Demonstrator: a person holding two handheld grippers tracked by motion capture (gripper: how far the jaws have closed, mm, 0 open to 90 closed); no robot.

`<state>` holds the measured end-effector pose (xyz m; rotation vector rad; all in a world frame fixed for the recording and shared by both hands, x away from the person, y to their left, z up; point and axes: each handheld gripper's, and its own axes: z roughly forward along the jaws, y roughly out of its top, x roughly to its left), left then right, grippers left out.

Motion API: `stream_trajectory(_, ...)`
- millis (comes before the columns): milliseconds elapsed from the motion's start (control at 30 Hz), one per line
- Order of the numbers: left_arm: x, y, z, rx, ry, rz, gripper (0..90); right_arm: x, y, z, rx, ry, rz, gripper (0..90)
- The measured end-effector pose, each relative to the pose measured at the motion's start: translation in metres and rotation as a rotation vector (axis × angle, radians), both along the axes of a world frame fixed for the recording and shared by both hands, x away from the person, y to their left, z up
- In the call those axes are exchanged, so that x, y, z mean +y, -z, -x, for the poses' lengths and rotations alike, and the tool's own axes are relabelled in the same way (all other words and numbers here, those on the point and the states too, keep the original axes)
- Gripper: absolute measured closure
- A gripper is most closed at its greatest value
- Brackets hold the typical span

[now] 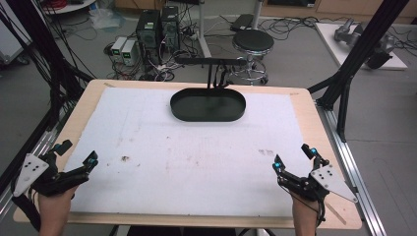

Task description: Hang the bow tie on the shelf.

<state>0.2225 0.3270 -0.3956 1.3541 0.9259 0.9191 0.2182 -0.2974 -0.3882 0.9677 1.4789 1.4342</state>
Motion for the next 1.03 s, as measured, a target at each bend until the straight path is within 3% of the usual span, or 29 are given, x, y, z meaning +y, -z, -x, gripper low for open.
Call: stream_trajectory(1033,0.0003,0.0004,0.0015,-0.007,-0.005,-0.003,10.3,0.0000,0.0071,0.0006,0.013,0.002,0.021,11.0)
